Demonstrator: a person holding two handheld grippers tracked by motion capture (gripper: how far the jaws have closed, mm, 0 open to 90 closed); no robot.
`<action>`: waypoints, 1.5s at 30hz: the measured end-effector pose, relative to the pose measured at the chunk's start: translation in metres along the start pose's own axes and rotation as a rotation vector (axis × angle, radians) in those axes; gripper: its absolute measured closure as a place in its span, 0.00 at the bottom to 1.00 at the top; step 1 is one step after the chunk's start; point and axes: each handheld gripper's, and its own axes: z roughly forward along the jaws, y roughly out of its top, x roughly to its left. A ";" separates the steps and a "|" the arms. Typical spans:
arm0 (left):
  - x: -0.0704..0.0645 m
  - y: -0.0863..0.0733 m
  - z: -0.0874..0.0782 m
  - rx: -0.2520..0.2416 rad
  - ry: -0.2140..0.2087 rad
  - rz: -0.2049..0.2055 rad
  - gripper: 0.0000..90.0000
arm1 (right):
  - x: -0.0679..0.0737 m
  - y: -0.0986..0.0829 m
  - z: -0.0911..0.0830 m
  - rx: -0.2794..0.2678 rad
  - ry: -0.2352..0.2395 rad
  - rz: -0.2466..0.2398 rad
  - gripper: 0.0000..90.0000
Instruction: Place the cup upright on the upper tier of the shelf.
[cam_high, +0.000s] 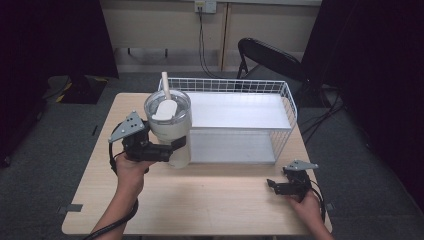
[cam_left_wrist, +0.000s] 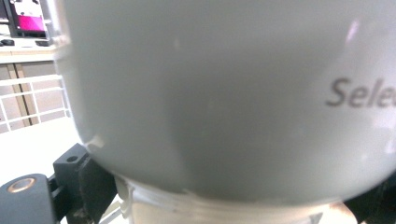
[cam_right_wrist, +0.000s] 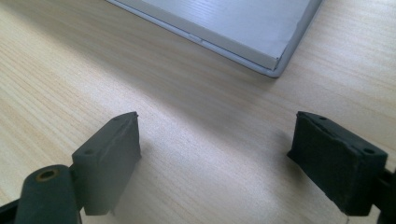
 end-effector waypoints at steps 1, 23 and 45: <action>0.000 0.002 0.000 -0.002 -0.003 0.003 0.08 | 0.000 0.000 0.000 0.000 0.000 0.000 0.17; 0.002 0.033 0.016 -0.003 -0.021 0.008 0.08 | 0.000 0.000 0.000 0.000 0.000 0.000 0.17; 0.006 0.068 0.038 -0.012 -0.008 0.010 0.08 | 0.000 0.000 0.000 -0.003 -0.001 -0.001 0.17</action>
